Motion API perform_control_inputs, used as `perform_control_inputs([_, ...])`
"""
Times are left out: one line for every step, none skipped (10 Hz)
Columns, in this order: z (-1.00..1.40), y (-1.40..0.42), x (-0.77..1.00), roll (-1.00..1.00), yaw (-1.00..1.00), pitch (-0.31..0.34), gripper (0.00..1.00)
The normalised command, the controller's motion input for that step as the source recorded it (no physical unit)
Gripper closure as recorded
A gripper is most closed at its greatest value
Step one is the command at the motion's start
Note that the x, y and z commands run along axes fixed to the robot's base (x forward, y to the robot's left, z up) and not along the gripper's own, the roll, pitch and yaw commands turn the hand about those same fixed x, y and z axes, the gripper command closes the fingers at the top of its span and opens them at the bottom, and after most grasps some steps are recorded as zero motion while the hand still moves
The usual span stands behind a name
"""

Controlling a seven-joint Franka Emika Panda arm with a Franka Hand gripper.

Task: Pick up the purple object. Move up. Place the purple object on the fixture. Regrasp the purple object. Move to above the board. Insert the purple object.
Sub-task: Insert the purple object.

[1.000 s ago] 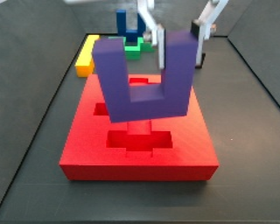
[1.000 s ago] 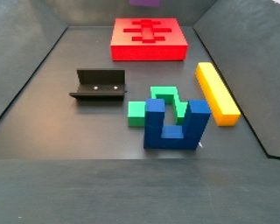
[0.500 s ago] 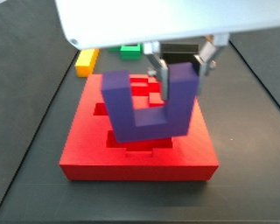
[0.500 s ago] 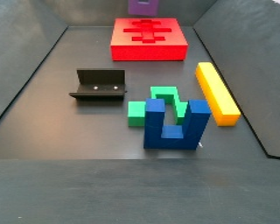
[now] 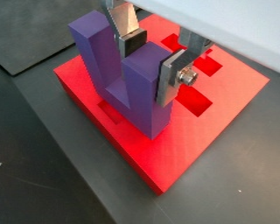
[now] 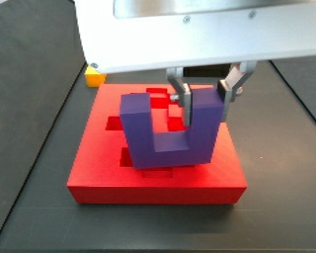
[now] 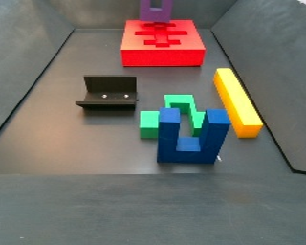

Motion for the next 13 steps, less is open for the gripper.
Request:
perform_control_inputs([-0.13,0.03,-0.13,-0.15,-0.15,0.004,1.00])
perform_control_inputs([-0.02,0.05,-0.05,-0.12,-0.13,0.030,1.00])
perform_control_inputs([0.00,0.10,0.00,-0.10,-0.10,0.050,1.00])
perform_control_inputs([0.00,0.17,0.00,-0.11,-0.07,0.060,1.00])
perform_control_inputs([-0.04,0.18,-0.09,-0.08,-0.07,0.051,1.00])
perform_control_inputs([-0.02,0.22,-0.16,-0.19,-0.02,0.000,1.00])
perform_control_inputs([-0.15,0.12,-0.14,-0.27,-0.03,0.000,1.00])
perform_control_inputs([-0.10,0.00,-0.09,-0.21,0.00,0.000,1.00])
perform_control_inputs([-0.12,0.00,-0.02,-0.09,0.00,0.000,1.00])
perform_control_inputs([-0.04,-0.01,-0.13,-0.01,-0.12,0.000,1.00])
perform_control_inputs([-0.11,-0.02,-0.10,-0.02,-0.12,0.000,1.00])
perform_control_inputs([-0.14,-0.02,-0.05,-0.12,-0.14,0.000,1.00])
perform_control_inputs([-0.13,-0.03,-0.03,-0.18,-0.20,0.000,1.00])
